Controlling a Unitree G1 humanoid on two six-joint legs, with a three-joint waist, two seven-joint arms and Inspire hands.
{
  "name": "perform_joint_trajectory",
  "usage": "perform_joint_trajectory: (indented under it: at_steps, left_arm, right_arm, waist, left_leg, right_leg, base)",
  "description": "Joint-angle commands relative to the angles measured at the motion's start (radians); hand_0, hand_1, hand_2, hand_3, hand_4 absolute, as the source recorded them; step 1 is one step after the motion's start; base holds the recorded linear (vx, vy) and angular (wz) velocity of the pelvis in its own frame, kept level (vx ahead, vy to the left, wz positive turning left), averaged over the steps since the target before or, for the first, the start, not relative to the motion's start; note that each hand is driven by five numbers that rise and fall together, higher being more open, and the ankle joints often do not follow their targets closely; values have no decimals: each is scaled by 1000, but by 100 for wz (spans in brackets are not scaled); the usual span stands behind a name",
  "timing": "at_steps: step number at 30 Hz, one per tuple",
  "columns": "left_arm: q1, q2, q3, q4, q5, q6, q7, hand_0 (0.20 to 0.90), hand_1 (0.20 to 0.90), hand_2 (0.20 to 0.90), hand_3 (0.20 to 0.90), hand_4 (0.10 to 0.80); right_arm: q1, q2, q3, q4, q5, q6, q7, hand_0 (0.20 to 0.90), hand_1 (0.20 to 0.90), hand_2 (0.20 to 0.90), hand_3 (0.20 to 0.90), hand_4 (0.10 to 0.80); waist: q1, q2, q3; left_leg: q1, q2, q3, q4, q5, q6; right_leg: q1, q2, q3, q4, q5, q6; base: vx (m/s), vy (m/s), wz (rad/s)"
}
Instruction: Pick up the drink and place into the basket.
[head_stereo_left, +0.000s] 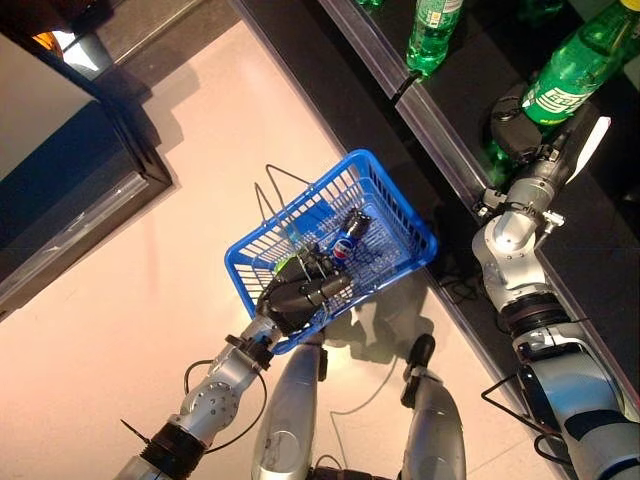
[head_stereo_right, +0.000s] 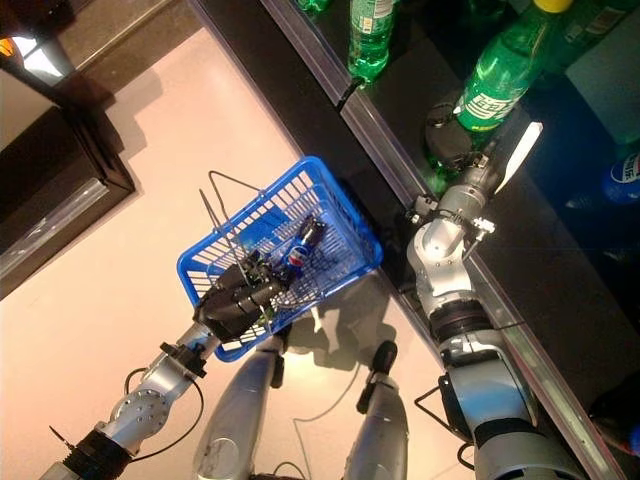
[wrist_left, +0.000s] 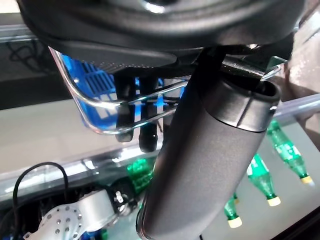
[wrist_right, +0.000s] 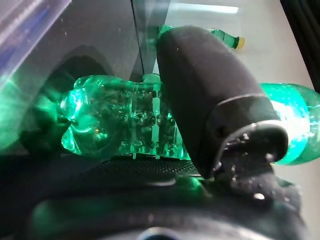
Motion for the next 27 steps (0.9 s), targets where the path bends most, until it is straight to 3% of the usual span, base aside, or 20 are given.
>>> perform_joint_trajectory:
  at_steps: [1, 8, 16, 27]
  left_arm:
    - [-158, -61, 80, -397, -4, -100, -176, 300, 300, 300, 200, 100]
    - [-145, -70, 81, -412, 3, -98, -173, 300, 300, 300, 200, 100]
    - [-125, -74, 87, -429, 16, -107, -183, 300, 300, 300, 200, 100]
    - [-103, -93, 87, -466, 46, -114, -160, 300, 300, 300, 200, 100]
  right_arm:
    - [-124, -85, 16, -112, -35, -65, 22, 300, 300, 300, 200, 100]
    - [-83, -84, 4, -226, -134, -53, 6, 300, 300, 300, 200, 100]
    - [-37, -79, 34, -467, -279, 33, 35, 300, 300, 300, 200, 100]
    - [59, -50, 89, -822, -360, 86, 254, 300, 300, 300, 200, 100]
  waist:
    - [2, 8, -21]
    - [-6, 9, -21]
    - [-19, 1, -21]
    - [-40, -16, -21]
  left_leg:
    - [9, -26, -73, 75, -89, -40]
    - [25, -27, -66, 67, -87, -41]
    - [43, -26, -60, 57, -83, -37]
    - [93, -24, -43, 34, -74, -39]
  right_leg:
    - [3, 15, -37, -59, 116, -17]
    - [15, 9, -38, -66, 118, -13]
    - [25, 14, -31, -70, 119, -9]
    - [67, 19, -25, -89, 119, -7]
  base:
    - [-13, 45, 0]
    - [-1, 6, 0]
    - [-28, 12, 0]
    - [-14, 8, -1]
